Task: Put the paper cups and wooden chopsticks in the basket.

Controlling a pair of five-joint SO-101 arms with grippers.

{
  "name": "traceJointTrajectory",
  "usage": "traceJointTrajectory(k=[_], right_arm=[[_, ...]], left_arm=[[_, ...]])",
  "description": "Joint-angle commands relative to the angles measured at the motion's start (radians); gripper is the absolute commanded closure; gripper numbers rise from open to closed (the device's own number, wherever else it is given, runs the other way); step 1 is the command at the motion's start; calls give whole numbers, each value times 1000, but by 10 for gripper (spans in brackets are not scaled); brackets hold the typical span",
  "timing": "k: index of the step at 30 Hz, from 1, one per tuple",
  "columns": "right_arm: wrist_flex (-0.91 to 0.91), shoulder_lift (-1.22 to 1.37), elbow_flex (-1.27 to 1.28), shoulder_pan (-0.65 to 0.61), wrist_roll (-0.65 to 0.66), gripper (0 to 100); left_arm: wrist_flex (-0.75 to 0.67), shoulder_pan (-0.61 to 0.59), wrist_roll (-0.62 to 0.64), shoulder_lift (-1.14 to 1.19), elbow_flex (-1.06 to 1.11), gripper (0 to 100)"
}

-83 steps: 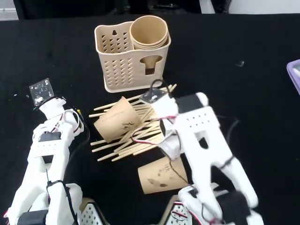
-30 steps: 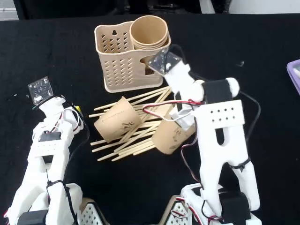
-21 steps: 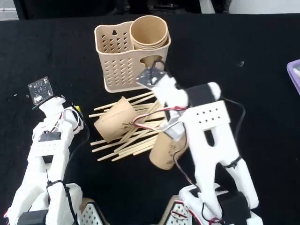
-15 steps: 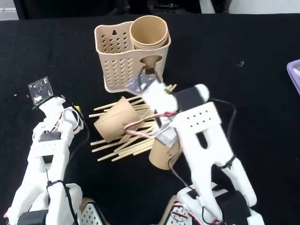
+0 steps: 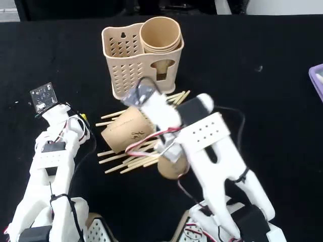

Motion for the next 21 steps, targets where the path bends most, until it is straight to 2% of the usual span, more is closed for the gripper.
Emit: traceJointTrajectory(k=[1, 6, 9, 13, 18, 21], right_arm=[[34, -97, -148, 100, -6, 988], [26, -194, -400, 219, 44, 988], [-9, -197, -542, 238, 46, 988], [-198, -196, -634, 239, 28, 988], [-534, -193, -611, 239, -29, 988], [-621, -157, -591, 230, -41, 988]], left_arm=[[-9, 7, -6, -28, -4, 862], [-14, 13, -6, -28, -4, 862], [-15, 15, -6, -28, -4, 862], [-15, 15, -6, -28, -4, 862], [-11, 12, -6, -28, -4, 862], [-9, 12, -6, -28, -4, 862]])
